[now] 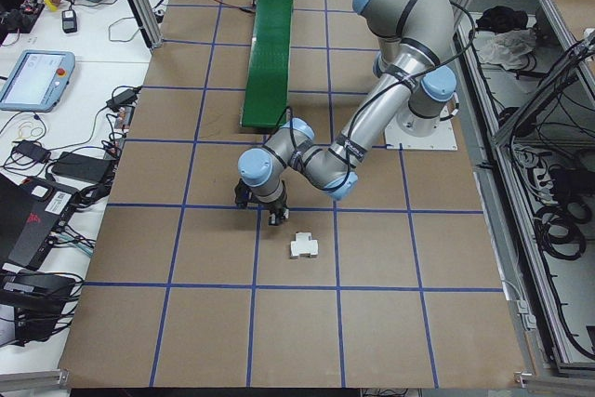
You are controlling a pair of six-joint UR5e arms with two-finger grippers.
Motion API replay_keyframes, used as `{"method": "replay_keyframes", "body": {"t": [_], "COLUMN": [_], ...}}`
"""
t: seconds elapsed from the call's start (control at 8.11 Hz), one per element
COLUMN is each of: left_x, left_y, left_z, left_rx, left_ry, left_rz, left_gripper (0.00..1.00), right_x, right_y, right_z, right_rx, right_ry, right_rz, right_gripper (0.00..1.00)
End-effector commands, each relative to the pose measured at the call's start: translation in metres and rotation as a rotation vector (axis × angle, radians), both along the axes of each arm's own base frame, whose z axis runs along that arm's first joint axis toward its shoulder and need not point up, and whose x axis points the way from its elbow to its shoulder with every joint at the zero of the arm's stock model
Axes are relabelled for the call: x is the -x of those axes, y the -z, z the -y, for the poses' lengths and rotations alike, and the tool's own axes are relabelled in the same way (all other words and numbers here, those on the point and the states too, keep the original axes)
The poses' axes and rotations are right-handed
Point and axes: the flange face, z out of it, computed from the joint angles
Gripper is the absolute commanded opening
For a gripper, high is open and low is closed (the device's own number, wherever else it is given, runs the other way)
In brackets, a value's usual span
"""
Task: Move button from left to right
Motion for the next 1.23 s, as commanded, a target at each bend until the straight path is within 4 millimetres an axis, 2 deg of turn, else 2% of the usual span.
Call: {"method": "replay_keyframes", "body": {"t": [0.0, 0.25, 0.37, 0.49, 0.62, 0.74, 0.86, 1.11], "left_x": [0.003, 0.039, 0.085, 0.131, 0.173, 0.220, 0.253, 0.295], "left_y": [-0.032, -0.084, -0.115, -0.135, -0.149, -0.160, -0.163, -0.151], "left_z": [-0.007, -0.005, 0.010, 0.023, 0.032, 0.041, 0.051, 0.063], "left_rx": [-0.033, -0.028, -0.007, 0.000, 0.008, 0.048, 0.069, 0.077], "left_ry": [-0.004, -0.023, 0.028, 0.089, 0.062, 0.030, 0.021, -0.034], "left_rz": [0.026, 0.037, 0.057, 0.062, 0.078, 0.058, 0.041, -0.022], "left_gripper": [0.17, 0.16, 0.16, 0.16, 0.16, 0.16, 0.16, 0.16], "right_x": [0.000, 0.000, 0.000, 0.001, 0.003, 0.002, 0.002, 0.002], "right_y": [0.000, 0.000, 0.000, 0.000, 0.000, 0.000, -0.001, 0.001], "right_z": [0.000, 0.000, 0.000, 0.000, 0.001, 0.001, 0.000, 0.000], "right_rx": [-0.001, -0.001, 0.001, 0.001, 0.001, 0.001, 0.003, 0.000], "right_ry": [0.000, 0.000, 0.000, 0.002, 0.003, 0.003, 0.004, 0.004], "right_rz": [0.000, 0.000, 0.000, -0.004, -0.011, -0.009, -0.009, -0.009], "right_gripper": [1.00, 1.00, 1.00, 1.00, 1.00, 1.00, 1.00, 1.00]}}
